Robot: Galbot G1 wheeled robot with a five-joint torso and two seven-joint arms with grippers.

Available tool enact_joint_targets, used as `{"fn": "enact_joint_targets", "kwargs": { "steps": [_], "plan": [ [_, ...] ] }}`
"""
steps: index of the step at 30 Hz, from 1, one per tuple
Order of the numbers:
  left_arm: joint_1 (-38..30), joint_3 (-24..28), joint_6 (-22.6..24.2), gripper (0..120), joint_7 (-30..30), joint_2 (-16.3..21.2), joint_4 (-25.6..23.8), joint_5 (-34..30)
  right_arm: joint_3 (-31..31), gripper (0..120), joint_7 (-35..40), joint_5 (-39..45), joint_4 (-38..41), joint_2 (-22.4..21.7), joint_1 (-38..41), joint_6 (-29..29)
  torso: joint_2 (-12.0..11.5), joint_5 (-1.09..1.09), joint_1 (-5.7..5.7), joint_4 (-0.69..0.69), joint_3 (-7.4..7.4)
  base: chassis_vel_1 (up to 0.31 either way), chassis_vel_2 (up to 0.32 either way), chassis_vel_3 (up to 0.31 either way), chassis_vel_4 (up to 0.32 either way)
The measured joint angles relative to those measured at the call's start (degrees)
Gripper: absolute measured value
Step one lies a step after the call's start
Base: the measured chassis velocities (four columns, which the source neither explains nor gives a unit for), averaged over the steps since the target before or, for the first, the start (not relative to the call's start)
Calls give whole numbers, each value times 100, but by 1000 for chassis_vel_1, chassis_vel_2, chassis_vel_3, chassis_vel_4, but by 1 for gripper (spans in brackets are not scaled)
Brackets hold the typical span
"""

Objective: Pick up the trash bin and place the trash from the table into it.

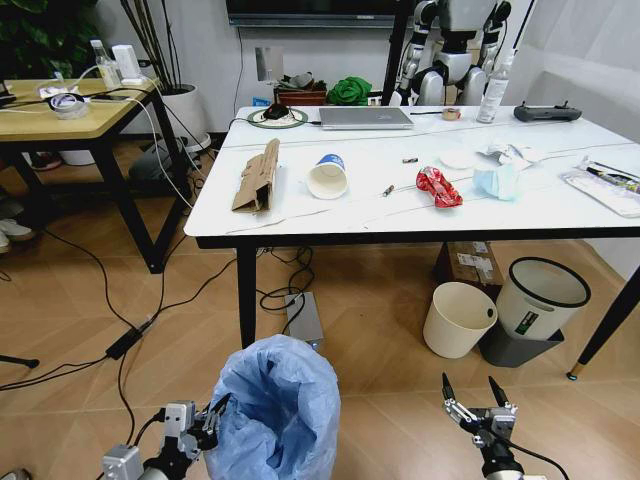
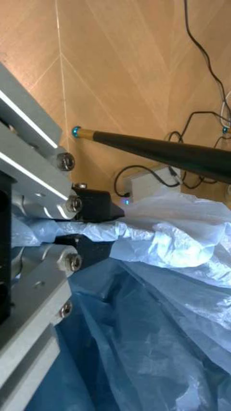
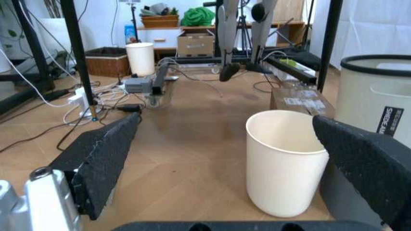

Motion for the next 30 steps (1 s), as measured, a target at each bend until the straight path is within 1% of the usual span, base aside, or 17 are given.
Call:
{"fn": "enact_joint_targets", "kwargs": {
  "steps": [24,28,30],
  "plan": [
    [47,39,-4,0,28,-75,-28,98,-19,100,-2,35,105,-66,-51,19,554,0,217,0,337,0,0,0,0],
    [63,28,-4,0,28,-87,-28,98,28,100,-3,120,299,-56,-93,67,656,0,258,0,397,0,0,0,0],
    [75,19,-4,0,28,-91,-31,100,116,100,-2,176,522,-50,-117,72,719,-1,284,0,436,0,0,0,0]
  ]
}}
